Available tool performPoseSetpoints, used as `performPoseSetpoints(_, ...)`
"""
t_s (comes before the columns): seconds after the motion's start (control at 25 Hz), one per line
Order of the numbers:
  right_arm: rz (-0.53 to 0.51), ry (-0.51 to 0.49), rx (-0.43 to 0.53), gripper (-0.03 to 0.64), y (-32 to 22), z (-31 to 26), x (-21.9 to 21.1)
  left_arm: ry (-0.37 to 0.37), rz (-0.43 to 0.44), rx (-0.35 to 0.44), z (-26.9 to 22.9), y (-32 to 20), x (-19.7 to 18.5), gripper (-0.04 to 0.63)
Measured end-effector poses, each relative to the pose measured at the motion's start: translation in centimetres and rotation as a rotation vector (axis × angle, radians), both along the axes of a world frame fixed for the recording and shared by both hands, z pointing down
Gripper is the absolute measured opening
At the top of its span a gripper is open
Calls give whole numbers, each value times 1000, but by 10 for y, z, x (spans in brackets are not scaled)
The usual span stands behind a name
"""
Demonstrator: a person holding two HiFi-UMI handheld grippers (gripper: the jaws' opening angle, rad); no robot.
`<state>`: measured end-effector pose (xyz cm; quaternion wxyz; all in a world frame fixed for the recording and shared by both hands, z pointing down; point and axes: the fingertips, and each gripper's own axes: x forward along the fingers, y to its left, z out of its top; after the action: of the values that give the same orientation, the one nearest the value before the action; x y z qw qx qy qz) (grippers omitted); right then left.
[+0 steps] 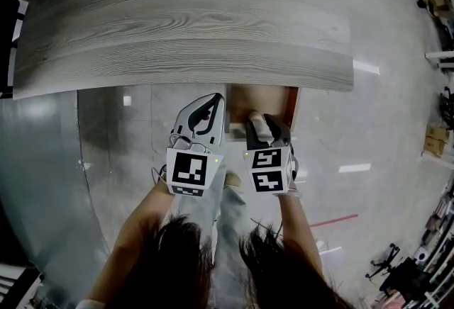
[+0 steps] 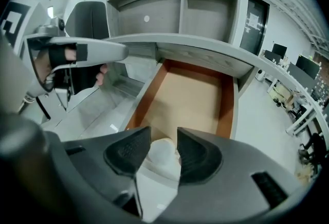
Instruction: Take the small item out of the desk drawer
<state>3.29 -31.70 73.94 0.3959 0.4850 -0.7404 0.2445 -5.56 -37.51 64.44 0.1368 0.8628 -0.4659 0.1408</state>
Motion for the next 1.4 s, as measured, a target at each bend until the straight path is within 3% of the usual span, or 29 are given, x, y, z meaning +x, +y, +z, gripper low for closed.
performPoseSetpoints(0.52, -21, 58, -136, 181, 8, 25, -1, -2, -11, -21, 14, -6, 0, 12)
performPoseSetpoints(1.4, 35, 126, -330, 184, 5, 45, 7, -15, -34, -59, 31, -14, -3, 12)
